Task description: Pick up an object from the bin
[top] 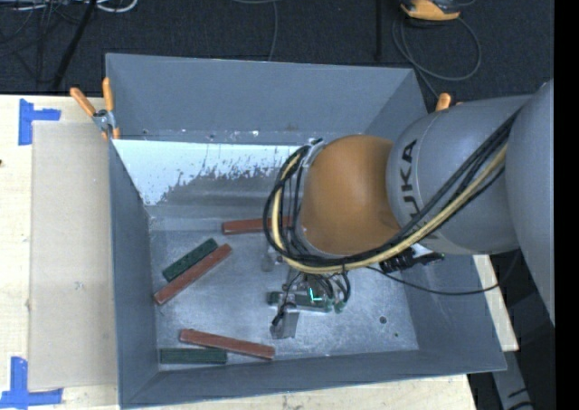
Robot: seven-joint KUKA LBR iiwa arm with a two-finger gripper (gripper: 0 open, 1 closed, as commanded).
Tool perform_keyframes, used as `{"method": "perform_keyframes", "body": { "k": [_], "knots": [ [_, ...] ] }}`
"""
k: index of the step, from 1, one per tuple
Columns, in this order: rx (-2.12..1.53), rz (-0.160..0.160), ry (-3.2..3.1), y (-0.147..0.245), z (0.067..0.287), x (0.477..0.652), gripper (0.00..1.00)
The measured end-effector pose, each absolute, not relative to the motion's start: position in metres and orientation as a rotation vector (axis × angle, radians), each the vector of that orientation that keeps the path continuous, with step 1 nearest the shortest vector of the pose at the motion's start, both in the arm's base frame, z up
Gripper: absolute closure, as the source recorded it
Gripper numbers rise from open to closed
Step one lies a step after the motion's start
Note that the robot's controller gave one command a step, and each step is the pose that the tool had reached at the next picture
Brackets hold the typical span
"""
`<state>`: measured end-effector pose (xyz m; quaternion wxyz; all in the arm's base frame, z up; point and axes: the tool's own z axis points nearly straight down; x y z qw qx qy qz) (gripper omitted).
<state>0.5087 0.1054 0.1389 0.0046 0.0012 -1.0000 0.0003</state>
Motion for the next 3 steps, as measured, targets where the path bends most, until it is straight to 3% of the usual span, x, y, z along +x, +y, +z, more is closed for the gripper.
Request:
{"method": "perform_keyframes", "body": {
  "k": [1,2,3],
  "knots": [
    [0.055,0.006,-3.138,0.033,0.065,0.554,0.00],
    [0.058,-0.001,-3.141,0.038,0.070,0.554,1.00],
    [0.040,-0.001,-3.151,0.040,0.226,0.576,1.00]
  ]
}}
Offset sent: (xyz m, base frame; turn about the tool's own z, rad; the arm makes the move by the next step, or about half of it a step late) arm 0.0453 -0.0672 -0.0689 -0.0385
